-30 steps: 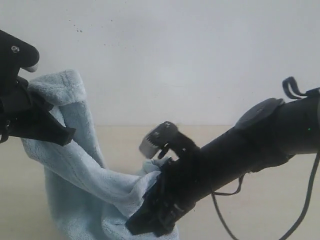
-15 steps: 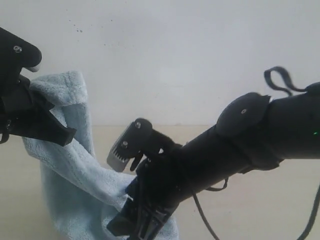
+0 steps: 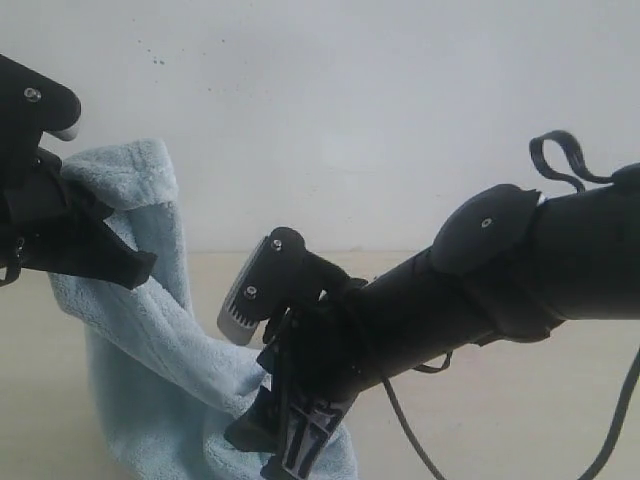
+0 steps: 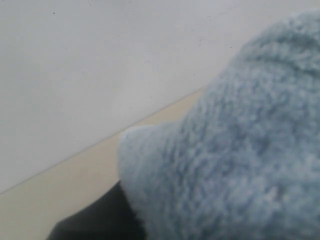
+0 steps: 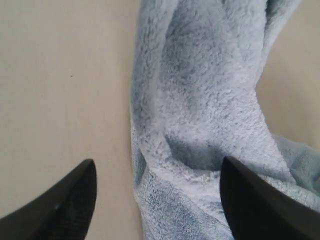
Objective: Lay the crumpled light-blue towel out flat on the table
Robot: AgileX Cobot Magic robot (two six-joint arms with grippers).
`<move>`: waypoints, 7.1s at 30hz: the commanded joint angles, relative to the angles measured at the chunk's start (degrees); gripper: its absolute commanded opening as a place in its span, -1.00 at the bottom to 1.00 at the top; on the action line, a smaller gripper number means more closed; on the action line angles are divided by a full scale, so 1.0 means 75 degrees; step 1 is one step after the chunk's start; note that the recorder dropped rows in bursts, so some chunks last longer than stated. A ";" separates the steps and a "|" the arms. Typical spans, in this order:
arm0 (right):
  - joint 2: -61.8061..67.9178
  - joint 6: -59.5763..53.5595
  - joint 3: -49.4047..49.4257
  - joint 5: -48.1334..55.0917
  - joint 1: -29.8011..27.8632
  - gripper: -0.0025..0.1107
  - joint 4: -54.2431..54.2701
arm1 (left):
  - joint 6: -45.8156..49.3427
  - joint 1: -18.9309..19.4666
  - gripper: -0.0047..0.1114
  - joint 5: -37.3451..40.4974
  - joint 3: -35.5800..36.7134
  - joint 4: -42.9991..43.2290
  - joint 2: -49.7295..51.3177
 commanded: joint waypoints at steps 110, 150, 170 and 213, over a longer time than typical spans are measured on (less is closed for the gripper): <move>-0.1839 -0.0388 0.0052 -0.2588 0.0000 -0.01 0.4790 | -0.2683 -0.0007 -0.85 -0.0560 0.4019 -0.0772 -0.5002; 0.2034 0.0066 -0.0370 -0.3125 0.0000 -0.96 0.4675 | -0.2683 -0.0007 -0.85 -0.0149 0.4019 -0.0246 -0.5002; 0.0183 -0.4106 0.0322 -0.9344 -0.1027 -0.96 0.5709 | -0.2683 -0.0007 -0.85 0.2112 0.4019 0.1802 -0.5002; -0.0578 -0.4591 0.1511 -0.9237 -0.1994 -0.17 0.5709 | -0.2683 -0.0007 -0.85 0.2802 0.4128 0.2136 -0.4551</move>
